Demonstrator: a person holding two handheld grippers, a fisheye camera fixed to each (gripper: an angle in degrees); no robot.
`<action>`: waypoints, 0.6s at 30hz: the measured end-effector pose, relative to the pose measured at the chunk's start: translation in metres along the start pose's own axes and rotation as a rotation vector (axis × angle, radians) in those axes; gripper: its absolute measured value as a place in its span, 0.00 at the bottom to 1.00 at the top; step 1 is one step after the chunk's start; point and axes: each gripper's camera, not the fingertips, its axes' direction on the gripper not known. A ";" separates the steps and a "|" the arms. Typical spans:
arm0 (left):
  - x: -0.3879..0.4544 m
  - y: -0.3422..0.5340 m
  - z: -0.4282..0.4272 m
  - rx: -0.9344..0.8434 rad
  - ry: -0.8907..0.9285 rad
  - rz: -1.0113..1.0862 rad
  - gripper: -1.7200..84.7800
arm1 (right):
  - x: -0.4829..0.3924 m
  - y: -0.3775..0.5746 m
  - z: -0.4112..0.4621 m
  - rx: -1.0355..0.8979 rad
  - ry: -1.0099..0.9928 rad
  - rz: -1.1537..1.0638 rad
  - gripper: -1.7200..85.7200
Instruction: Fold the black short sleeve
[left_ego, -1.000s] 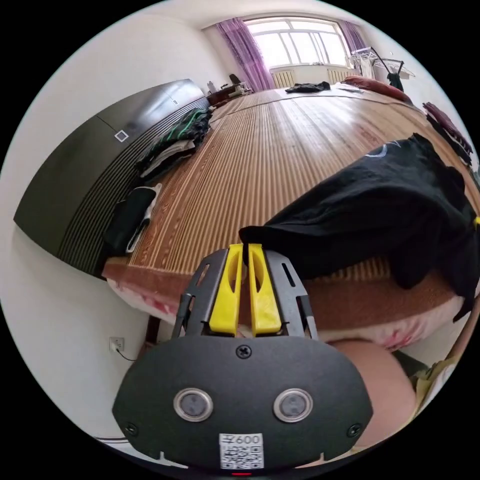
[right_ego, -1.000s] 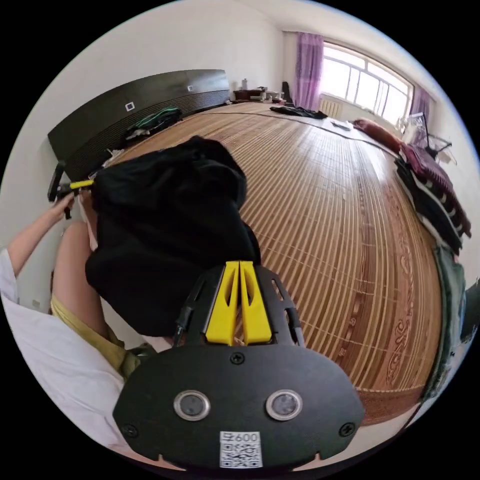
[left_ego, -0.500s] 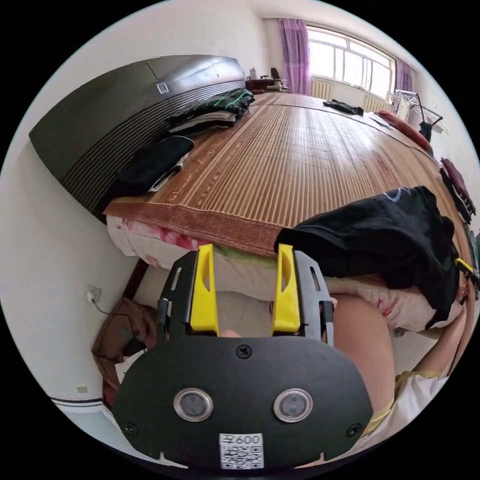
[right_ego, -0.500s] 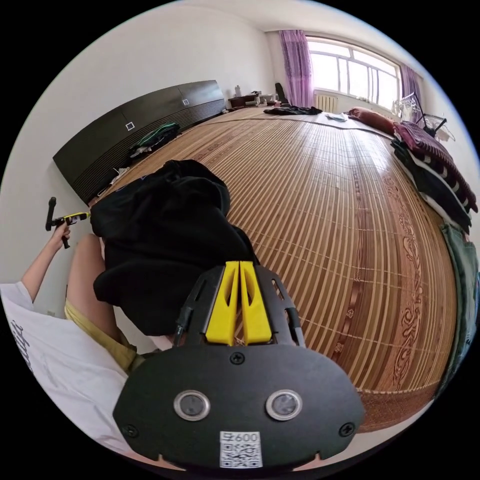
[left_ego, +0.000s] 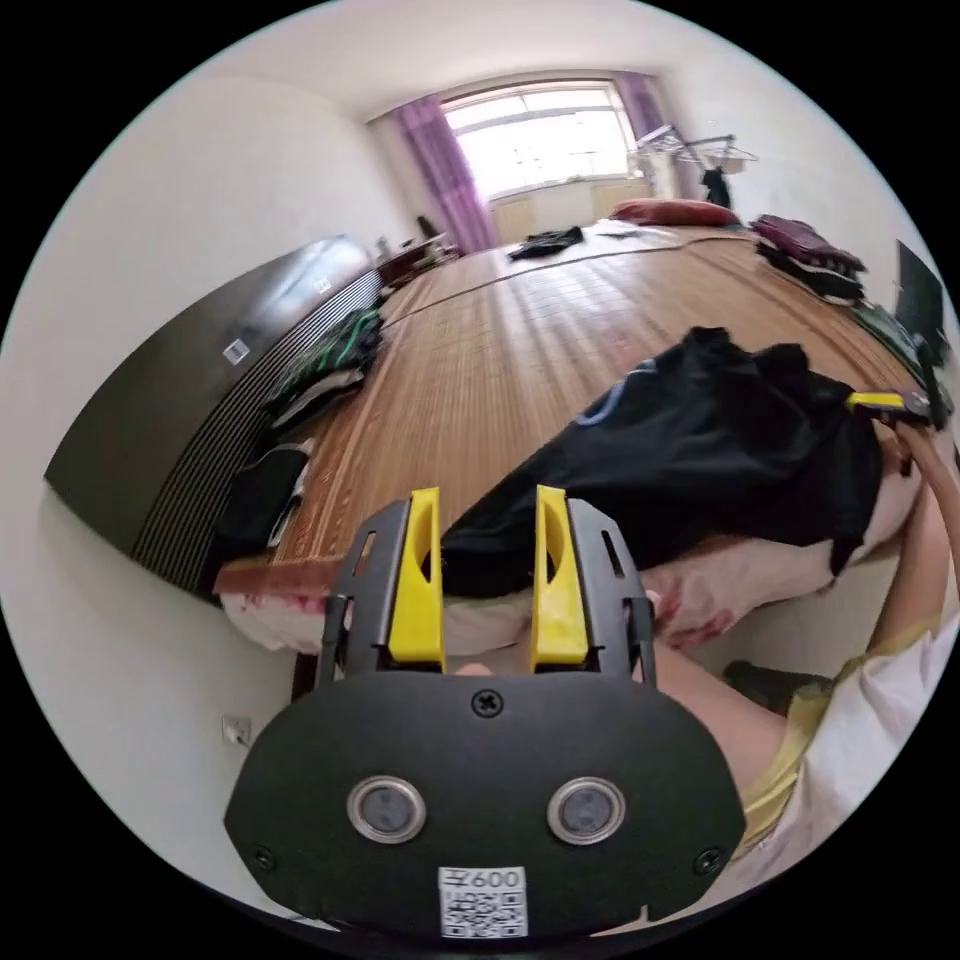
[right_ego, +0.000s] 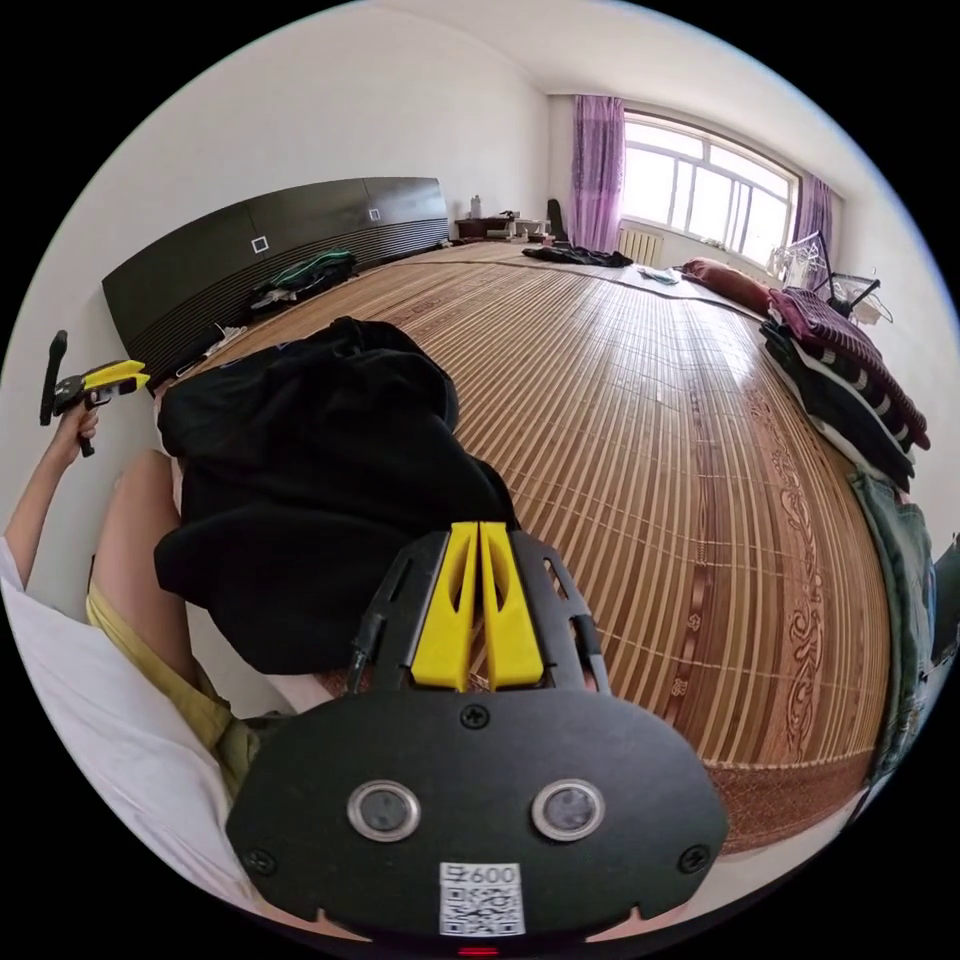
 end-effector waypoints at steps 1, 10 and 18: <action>0.019 -0.010 -0.005 0.026 0.054 0.051 0.19 | 0.005 0.000 -0.003 0.002 -0.013 0.010 0.01; 0.153 -0.047 -0.005 0.024 0.315 0.487 0.24 | 0.024 0.002 -0.028 0.024 -0.044 0.038 0.01; 0.212 -0.039 0.005 -0.058 0.287 0.658 0.22 | 0.025 -0.001 -0.047 0.036 -0.005 0.013 0.01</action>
